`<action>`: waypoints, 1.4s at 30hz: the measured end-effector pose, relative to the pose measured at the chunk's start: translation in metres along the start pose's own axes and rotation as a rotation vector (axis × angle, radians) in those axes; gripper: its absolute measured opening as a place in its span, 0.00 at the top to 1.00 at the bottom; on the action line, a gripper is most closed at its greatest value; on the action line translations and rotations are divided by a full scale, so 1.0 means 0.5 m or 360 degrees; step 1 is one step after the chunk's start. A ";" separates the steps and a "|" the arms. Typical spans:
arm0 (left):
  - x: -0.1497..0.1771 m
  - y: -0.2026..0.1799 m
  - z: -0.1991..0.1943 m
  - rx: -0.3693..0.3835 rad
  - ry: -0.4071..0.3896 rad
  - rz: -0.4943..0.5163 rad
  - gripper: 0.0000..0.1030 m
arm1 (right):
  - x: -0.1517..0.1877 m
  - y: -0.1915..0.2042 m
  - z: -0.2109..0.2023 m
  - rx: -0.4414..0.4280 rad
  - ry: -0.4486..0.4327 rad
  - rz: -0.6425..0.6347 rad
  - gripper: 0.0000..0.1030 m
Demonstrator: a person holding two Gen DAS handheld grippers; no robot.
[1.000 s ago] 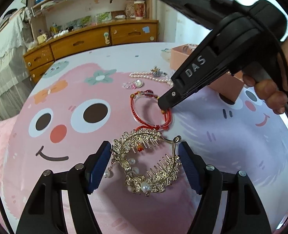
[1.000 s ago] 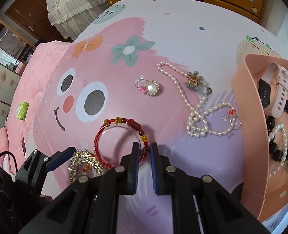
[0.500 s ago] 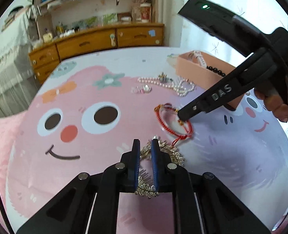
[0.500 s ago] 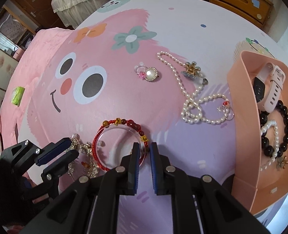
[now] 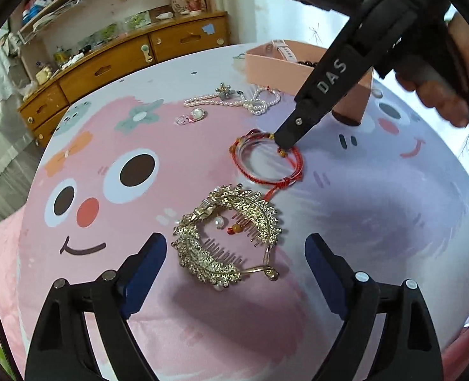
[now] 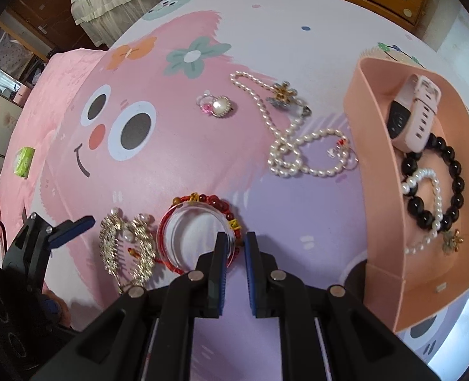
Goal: Organize jewelry
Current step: 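Lift the gold comb with the left tool while the right tool grasps the red bead bracelet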
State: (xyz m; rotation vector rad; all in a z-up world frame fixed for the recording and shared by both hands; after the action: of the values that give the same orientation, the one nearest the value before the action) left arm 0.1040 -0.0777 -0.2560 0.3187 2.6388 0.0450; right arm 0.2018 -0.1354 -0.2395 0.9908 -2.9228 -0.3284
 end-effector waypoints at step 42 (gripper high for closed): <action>-0.067 0.047 -0.091 0.0036 -0.0223 -0.0169 0.29 | 0.022 -0.020 -0.036 -0.0006 -0.0069 0.0138 0.90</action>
State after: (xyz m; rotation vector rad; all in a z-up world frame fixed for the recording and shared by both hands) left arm 0.1165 -0.0616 -0.1983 0.1816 2.5139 -0.0411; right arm 0.2012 -0.1532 -0.2242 0.8639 -2.9914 -0.3559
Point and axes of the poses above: each gripper's, at about its wrist camera, not at the fingertips, and z roughly the way its jaws point, y to its left, x to its underside, the point moved 7 cm from there along z, roughly the way its jaws point, and after that the axes turned 8 degrees about y, right-handed, at the moved point
